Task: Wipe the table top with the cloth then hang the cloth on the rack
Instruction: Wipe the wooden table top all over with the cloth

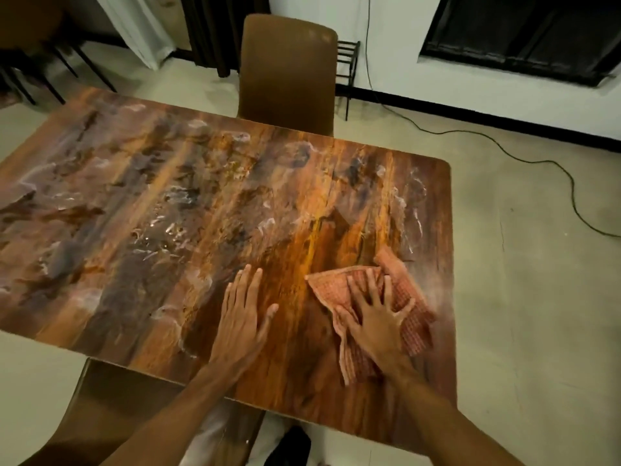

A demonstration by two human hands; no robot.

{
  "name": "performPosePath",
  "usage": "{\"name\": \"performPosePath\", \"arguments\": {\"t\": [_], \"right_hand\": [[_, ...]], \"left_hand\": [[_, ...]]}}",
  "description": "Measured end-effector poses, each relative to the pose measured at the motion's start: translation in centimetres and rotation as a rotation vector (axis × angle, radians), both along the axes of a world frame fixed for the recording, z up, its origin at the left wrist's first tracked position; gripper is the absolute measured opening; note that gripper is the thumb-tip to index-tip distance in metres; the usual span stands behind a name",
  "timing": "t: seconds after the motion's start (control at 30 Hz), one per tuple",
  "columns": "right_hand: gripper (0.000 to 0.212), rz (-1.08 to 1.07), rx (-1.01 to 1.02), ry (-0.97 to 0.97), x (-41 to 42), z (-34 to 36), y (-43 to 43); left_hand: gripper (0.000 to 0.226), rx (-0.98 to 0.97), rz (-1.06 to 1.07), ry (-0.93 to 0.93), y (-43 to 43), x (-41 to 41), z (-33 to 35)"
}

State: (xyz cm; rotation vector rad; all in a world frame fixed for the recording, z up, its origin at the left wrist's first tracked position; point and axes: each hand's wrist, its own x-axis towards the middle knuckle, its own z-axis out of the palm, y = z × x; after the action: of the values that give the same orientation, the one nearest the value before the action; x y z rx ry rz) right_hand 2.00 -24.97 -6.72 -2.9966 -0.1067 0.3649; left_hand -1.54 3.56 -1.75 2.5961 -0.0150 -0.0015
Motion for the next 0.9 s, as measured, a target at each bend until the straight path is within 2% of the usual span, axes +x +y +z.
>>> {"name": "performPosePath", "arguments": {"t": [0.07, 0.1, 0.2, 0.27, 0.3, 0.37, 0.43, 0.5, 0.53, 0.6, 0.7, 0.73, 0.77, 0.9], "right_hand": [[0.076, -0.090, 0.025, 0.044, 4.0, 0.2, 2.5], [0.075, -0.066, 0.037, 0.053, 5.7, 0.2, 4.9], [0.066, 0.209, 0.097, 0.047, 7.3, 0.5, 11.7], [0.064, 0.428, 0.149, 0.046, 7.3, 0.4, 12.3], [0.065, 0.464, 0.170, 0.038, 7.8, 0.3, 11.1], [0.066, 0.365, 0.180, 0.005, 9.6, 0.1, 7.3], [0.067, 0.120, 0.165, -0.046, 12.8, -0.2, 4.0], [0.067, -0.057, 0.172, -0.052, 17.0, -0.2, 4.4], [0.064, -0.078, 0.173, -0.045, 18.6, -0.2, 6.2], [0.059, 0.102, 0.194, -0.049, 19.5, -0.1, 11.1], [0.061, 0.629, 0.241, -0.024, 16.6, 0.0, 15.6], [0.060, 0.719, 0.229, -0.019, 16.1, 0.0, 15.4], [0.059, 0.716, 0.225, -0.032, 16.6, 0.0, 13.8], [0.063, 0.272, 0.147, -0.055, 21.5, 0.2, 3.4]], "left_hand": [[0.070, 0.005, 0.004, 0.022, 0.9, 2.0, -0.6], [0.070, 0.008, 0.003, 0.030, 1.3, 3.2, -0.9], [0.069, 0.031, -0.004, 0.027, 2.1, 5.9, -0.9], [0.068, 0.066, -0.004, 0.006, 2.6, 7.8, -1.0], [0.068, 0.075, 0.001, 0.000, 2.8, 8.7, -1.0], [0.068, 0.051, 0.029, 0.011, 3.2, 10.6, -1.1], [0.069, 0.038, 0.046, 0.008, 3.2, 11.9, -1.2], [0.070, 0.044, 0.051, 0.000, 3.2, 12.9, -1.5], [0.070, 0.045, 0.062, 0.001, 3.2, 13.2, -1.7], [0.070, 0.049, 0.076, -0.005, 2.9, 13.8, -1.7], [0.068, 0.047, 0.101, -0.032, 2.6, 14.5, -1.4], [0.068, 0.055, 0.111, -0.036, 2.7, 14.5, -1.4], [0.067, 0.066, 0.117, -0.037, 2.4, 14.6, -1.4], [0.068, 0.070, 0.156, -0.001, -0.1, 14.1, -1.1]]}}
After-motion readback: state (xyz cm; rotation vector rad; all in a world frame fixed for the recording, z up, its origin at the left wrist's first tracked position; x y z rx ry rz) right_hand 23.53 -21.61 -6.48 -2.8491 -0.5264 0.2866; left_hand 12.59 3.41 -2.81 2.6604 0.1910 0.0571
